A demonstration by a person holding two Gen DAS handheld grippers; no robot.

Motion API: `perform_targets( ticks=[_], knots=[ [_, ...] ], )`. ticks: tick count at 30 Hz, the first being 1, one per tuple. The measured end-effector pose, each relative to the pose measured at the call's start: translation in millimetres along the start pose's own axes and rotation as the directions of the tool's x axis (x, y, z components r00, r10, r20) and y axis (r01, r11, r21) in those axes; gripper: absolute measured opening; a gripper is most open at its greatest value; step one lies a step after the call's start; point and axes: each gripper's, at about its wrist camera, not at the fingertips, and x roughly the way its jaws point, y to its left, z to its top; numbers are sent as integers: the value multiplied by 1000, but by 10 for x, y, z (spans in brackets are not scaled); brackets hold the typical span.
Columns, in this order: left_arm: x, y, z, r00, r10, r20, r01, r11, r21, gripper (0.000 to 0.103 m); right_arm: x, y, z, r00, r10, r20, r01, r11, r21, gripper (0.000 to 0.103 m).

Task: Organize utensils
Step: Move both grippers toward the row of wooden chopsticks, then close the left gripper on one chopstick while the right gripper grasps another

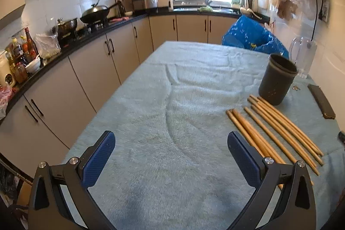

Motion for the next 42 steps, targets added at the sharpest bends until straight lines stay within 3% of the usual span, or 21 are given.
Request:
perform_targets(
  ticks=[3, 5, 9, 12, 15, 17, 18, 20, 23, 29, 33, 34, 36, 37, 39, 40, 42],
  knots=[
    [-157, 14, 1, 998, 36, 52, -36, 999, -8, 103, -490, 110, -53, 976, 19, 216, -23, 1000, 17, 97],
    [-218, 45, 3, 996, 60, 69, -59, 998, -15, 103, -578, 176, -47, 972, 54, 227, -54, 999, -7, 97],
    [-198, 172, -20, 999, 30, 13, -29, 998, -58, 103, -517, 435, -124, 982, 145, 124, -136, 987, -84, 93],
    [-37, 220, -127, 999, 18, -33, -21, 995, -97, 103, -372, 658, -191, 977, 211, -19, -212, 966, -146, 86],
    [-33, 301, -175, 999, 24, -36, -28, 992, -121, 103, -257, 893, -343, 937, 310, -160, -338, 920, -196, 70],
    [-33, 345, -186, 999, 26, -39, -31, 992, -126, 103, -182, 1139, -430, 898, 366, -245, -420, 880, -225, 51],
    [-28, 358, -188, 999, 17, -46, -23, 992, -122, 103, -147, 1262, -492, 878, 384, -286, -453, 861, -234, 48],
    [-12, 369, -193, 998, -7, -64, 0, 993, -115, 103, -101, 1399, -580, 854, 402, -331, -491, 833, -256, 33],
    [6, 403, -239, 997, -12, -72, 4, 994, -112, 103, -151, 1531, -685, 829, 416, -375, -529, 800, -282, 31],
    [28, 506, -236, 997, -16, -70, 7, 992, -130, 103, 53, 1753, -740, 839, 348, -419, -496, 806, -324, 28],
    [70, 651, -237, 997, -23, -71, 12, 987, -160, 103, -9, 2041, -790, 777, 416, -473, -587, 751, -302, 27],
    [78, 667, -239, 997, -24, -71, 12, 987, -163, 103, -22, 2122, -817, 756, 439, -487, -616, 729, -299, 28],
    [98, 693, -248, 997, -33, -76, 20, 986, -167, 103, -33, 2220, -833, 690, 504, -519, -689, 677, -259, 29],
    [108, 696, -252, 996, -41, -80, 27, 985, -168, 103, -29, 2228, -814, 674, 525, -520, -705, 668, -239, 29],
    [132, 670, -263, 994, -64, -89, 50, 986, -160, 103, -18, 2179, -750, 716, 504, -483, -666, 700, -257, 29],
    [141, 642, -272, 993, -78, -92, 63, 986, -152, 103, 8, 2115, -714, 750, 476, -459, -629, 729, -271, 29],
    [187, 546, -274, 988, -115, -108, 101, 987, -128, 103, 41, 1951, -634, 788, 446, -424, -580, 769, -268, 29]
  ],
)
